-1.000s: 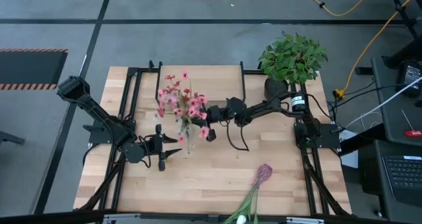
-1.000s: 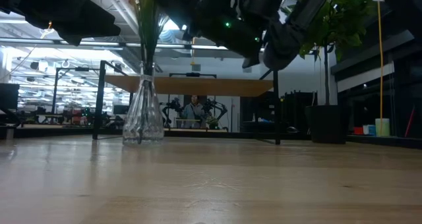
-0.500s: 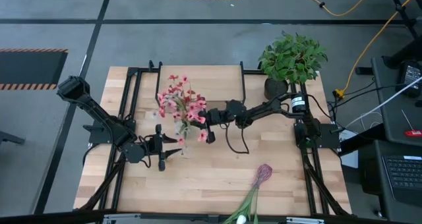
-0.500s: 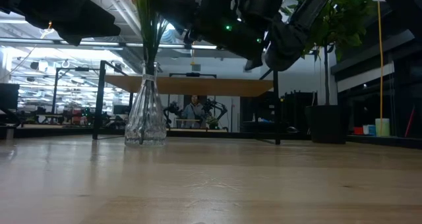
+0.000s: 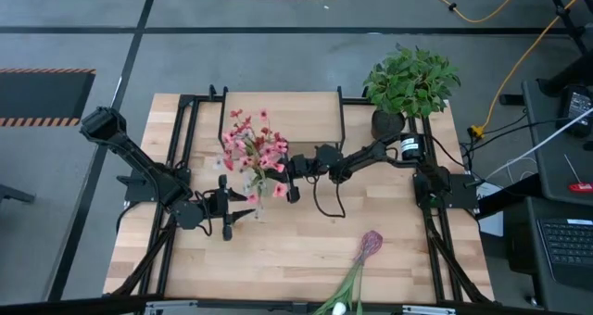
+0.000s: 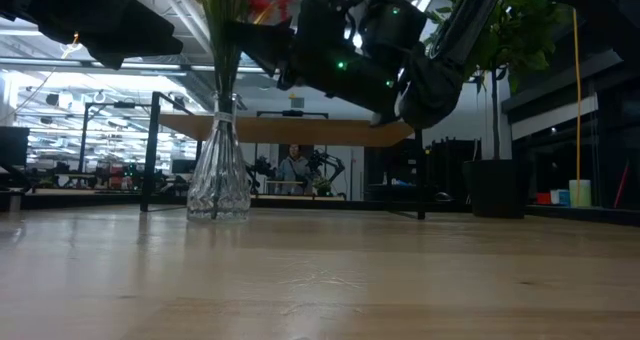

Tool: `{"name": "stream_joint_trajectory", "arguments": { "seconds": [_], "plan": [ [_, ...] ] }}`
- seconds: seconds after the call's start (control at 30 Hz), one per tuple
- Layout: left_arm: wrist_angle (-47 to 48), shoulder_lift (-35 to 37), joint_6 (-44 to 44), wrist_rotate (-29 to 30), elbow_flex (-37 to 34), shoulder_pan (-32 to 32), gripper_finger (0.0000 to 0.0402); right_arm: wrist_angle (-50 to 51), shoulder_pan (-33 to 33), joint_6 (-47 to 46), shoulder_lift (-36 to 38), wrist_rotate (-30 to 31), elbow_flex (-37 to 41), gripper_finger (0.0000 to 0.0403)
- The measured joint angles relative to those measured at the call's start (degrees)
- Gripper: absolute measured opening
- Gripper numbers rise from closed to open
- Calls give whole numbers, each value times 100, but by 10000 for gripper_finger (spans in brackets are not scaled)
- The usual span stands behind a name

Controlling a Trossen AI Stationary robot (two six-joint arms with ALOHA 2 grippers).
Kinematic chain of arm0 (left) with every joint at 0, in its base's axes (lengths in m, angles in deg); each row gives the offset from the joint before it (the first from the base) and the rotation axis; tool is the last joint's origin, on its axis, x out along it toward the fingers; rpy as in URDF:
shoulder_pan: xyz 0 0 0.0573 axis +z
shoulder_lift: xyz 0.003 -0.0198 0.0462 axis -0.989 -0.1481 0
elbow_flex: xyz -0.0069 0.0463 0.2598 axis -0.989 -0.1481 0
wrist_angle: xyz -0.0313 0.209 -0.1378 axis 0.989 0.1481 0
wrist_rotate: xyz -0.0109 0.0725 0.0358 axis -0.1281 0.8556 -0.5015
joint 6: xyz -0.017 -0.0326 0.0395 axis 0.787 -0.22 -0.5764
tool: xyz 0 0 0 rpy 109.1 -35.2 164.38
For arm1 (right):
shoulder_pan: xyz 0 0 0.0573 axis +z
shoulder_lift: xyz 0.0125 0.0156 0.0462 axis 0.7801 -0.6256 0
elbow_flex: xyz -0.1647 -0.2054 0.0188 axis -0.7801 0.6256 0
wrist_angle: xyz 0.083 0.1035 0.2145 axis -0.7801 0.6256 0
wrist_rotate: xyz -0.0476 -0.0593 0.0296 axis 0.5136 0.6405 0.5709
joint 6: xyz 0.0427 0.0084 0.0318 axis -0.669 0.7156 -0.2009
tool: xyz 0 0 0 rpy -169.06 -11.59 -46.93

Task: Pick and place flowers into a vace then onto a shelf
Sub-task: Put the pink flowers into the transparent vase

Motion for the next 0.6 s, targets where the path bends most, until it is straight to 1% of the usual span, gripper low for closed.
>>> {"name": "stream_joint_trajectory", "arguments": {
  "seconds": [0.2, 0.6],
  "plan": [
    [0, 0, 0, 0, 0, 0, 147, 218, 7, 86, 0, 0, 0, 0],
    [-2, 0, 4, -1, 0, -2, 147, 255, 39, 101, -254, 37, 7, 0]
  ]
}}
